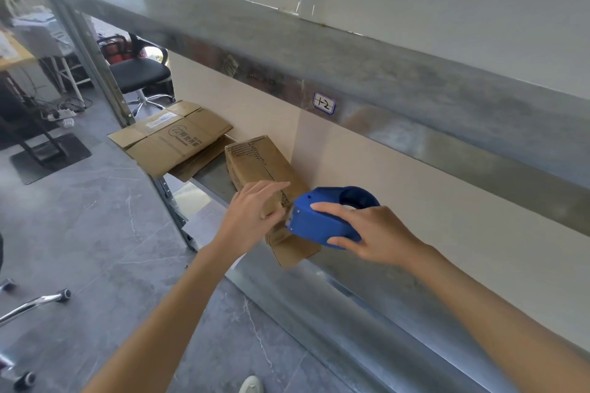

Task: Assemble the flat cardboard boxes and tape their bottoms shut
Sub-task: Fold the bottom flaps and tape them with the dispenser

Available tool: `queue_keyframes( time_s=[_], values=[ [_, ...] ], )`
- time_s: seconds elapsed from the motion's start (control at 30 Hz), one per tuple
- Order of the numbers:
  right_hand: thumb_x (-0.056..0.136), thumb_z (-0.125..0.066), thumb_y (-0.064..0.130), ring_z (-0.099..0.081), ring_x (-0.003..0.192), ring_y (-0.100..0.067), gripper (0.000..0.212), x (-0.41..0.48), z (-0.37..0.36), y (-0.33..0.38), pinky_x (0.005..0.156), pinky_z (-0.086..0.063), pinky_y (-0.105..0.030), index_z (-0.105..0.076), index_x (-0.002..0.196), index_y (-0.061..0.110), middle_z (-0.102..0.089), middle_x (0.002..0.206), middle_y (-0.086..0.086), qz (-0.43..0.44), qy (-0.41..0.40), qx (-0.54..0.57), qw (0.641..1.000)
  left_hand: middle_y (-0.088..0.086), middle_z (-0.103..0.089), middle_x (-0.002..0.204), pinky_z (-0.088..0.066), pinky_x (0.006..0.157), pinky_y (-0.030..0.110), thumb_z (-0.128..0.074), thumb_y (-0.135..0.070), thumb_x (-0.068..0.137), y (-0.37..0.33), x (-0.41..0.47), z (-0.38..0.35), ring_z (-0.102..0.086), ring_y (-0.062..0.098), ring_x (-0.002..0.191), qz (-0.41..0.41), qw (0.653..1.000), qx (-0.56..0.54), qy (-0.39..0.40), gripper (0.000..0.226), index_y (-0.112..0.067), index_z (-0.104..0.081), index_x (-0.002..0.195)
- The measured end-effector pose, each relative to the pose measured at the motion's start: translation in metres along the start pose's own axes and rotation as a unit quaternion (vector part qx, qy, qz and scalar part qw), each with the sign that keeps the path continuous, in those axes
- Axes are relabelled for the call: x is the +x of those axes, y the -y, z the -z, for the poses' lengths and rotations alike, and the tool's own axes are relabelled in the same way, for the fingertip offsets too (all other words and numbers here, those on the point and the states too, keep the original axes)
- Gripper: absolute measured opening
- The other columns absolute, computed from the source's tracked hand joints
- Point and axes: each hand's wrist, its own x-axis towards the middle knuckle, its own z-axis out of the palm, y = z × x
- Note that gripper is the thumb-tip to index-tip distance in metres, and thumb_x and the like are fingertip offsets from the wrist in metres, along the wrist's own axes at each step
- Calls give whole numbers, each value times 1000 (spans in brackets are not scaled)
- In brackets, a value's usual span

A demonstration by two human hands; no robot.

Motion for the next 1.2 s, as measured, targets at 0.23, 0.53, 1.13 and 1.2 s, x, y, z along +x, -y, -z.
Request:
queue_keyframes(
  time_s=[0.23,0.53,1.13,1.2],
  values=[
    [88,-69,45,-30,52,-4,67,5,-2,11,46,-20,-15,-32,144,41,-68,77,9,107,-50,-60,991,-19,-63,118,-44,103,38,-62,1,88,10,-7,-2,-52,9,118,-31,996,-65,43,47,-30,-63,123],
    [93,-51,59,-50,61,-6,66,11,-2,17,59,-34,-17,-8,143,61,-67,104,11,32,57,12,998,-11,-67,92,-48,86,29,-60,5,89,12,-8,0,-60,6,94,28,994,-92,47,34,-28,-62,93],
    [86,-62,54,-54,56,-5,65,7,10,-14,61,-40,-10,-24,136,69,-54,73,34,-28,55,134,989,-8,-68,84,-52,84,33,-64,-8,94,47,-24,1,-64,10,91,135,972,-192,3,27,-28,-61,112],
    [86,-62,53,-54,57,-5,65,7,9,-13,61,-41,-11,-24,137,68,-53,76,36,-31,61,126,990,-12,-68,84,-48,81,27,-70,-14,90,51,-26,-3,-63,4,93,136,966,-219,4,41,-30,-57,126]
  ],
)
